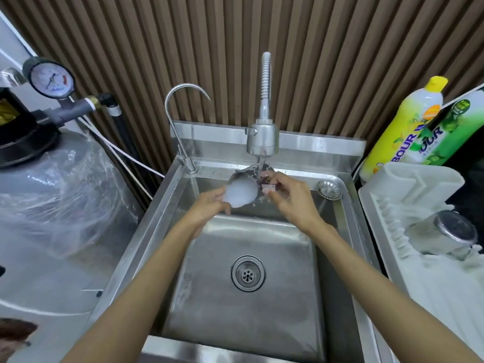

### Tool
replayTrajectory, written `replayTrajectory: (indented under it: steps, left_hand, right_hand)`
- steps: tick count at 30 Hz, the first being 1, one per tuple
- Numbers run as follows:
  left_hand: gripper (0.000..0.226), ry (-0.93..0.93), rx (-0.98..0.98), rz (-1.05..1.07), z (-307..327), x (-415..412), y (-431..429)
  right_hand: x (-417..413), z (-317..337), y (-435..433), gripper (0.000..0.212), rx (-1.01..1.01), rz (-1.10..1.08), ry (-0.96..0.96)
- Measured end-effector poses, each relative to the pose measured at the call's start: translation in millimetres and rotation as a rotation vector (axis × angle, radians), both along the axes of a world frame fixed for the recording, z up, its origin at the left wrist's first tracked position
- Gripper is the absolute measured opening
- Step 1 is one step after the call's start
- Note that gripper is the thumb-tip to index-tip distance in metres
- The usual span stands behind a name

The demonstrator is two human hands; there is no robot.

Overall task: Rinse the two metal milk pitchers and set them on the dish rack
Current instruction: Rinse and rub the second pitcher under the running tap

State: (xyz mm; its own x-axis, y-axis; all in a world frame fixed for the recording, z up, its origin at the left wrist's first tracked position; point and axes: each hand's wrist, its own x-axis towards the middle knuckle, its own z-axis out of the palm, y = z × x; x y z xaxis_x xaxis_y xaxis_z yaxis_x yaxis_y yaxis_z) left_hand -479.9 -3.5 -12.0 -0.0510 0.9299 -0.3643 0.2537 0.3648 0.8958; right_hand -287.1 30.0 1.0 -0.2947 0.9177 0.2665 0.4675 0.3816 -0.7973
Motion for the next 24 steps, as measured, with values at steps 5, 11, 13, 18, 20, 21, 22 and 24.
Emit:
replayTrajectory:
  steps: [5, 11, 13, 18, 20, 21, 22, 24]
  left_hand:
    - [0.044, 0.032, -0.116, -0.048, -14.3, 11.1, 1.7]
    - [0.058, 0.068, -0.202, 0.010, -24.7, 24.9, 6.1]
    - [0.063, 0.079, -0.210, 0.001, -26.8, 25.0, 6.2]
    - [0.069, 0.052, -0.203, -0.037, -26.1, 26.6, 0.9]
    - [0.072, 0.018, -0.146, -0.030, -23.9, 29.3, -1.7]
    - [0.072, 0.003, -0.093, -0.024, -21.2, 31.9, -3.5]
    - [0.072, 0.009, -0.024, -0.019, -18.0, 35.3, -5.4]
    - [0.079, 0.078, 0.123, -0.003, -10.1, 47.8, -12.3]
  right_hand:
    - [-2.1, -5.1, 4.7, 0.016, 0.260, 0.162, -0.284]
    - [-9.3, -13.6, 2.7, 0.023, 0.363, 0.268, -0.463]
    - [-11.2, -17.2, 3.3, 0.022, 0.395, 0.295, -0.485]
    - [-3.5, -24.9, 3.4, 0.027, 0.474, 0.313, -0.490]
    - [-0.9, -23.7, 1.2, 0.020, 0.333, 0.210, -0.326]
    - [0.9, -22.5, 1.9, 0.017, 0.197, 0.105, -0.210]
    - [4.0, -20.7, 4.1, 0.015, 0.022, -0.027, -0.087]
    - [15.5, -21.4, 6.5, 0.007, -0.366, -0.182, 0.278]
